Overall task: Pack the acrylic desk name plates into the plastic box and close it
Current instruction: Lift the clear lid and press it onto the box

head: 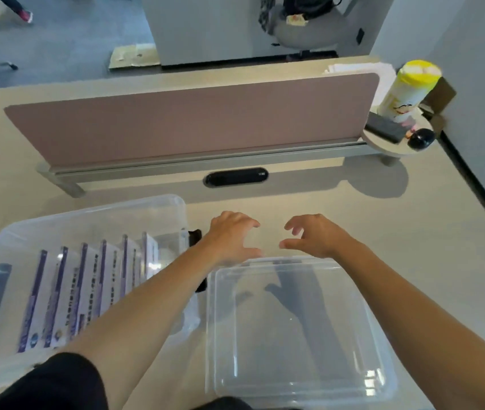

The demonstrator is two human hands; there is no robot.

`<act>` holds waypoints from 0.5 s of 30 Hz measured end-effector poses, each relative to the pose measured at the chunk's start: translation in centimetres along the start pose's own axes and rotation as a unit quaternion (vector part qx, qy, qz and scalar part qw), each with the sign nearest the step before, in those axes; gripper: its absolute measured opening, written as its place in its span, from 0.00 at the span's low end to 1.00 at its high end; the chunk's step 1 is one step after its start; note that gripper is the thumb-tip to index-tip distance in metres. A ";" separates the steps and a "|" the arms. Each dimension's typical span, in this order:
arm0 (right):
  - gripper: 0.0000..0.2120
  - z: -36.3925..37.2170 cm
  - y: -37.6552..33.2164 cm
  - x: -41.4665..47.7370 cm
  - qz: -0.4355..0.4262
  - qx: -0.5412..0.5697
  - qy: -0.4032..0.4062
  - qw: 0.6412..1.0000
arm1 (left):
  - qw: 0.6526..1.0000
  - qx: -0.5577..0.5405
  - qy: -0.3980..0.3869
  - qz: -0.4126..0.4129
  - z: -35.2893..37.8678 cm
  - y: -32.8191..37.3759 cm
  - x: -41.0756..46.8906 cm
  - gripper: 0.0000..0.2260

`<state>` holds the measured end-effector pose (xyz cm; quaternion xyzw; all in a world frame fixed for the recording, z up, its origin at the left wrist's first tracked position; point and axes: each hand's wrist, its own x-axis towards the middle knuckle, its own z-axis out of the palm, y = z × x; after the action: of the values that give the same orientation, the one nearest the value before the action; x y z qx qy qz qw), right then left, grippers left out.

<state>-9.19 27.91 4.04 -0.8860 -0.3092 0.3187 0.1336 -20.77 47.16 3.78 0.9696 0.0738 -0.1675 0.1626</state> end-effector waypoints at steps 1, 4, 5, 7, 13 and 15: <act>0.28 0.2 1.5 0.5 0.012 -0.005 -0.013 1.000 | 0.999 0.009 -0.031 -0.013 0.7 0.4 1.2 0.33; 0.31 0.9 5.7 2.1 0.039 -0.041 -0.047 0.997 | 0.989 0.027 -0.134 -0.064 3.3 1.2 4.4 0.40; 0.32 1.2 6.7 2.7 0.043 -0.054 -0.054 0.996 | 0.983 0.042 -0.161 -0.073 4.1 1.1 5.1 0.40; 0.36 1.8 8.2 3.9 0.044 -0.077 -0.066 0.994 | 0.976 0.077 -0.185 -0.080 5.5 1.0 6.2 0.36; 0.31 3.9 10.3 6.7 0.020 -0.111 -0.127 0.985 | 0.970 0.111 -0.202 -0.079 7.7 0.3 8.0 0.32; 0.31 4.4 10.1 7.2 0.014 -0.108 -0.136 0.985 | 0.969 0.064 -0.221 -0.089 7.9 0.1 8.2 0.25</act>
<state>-3.00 24.81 -7.11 -0.8480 -0.3443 0.4028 -0.0103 -15.51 45.11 -6.12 0.9063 0.1114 -0.3959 0.0971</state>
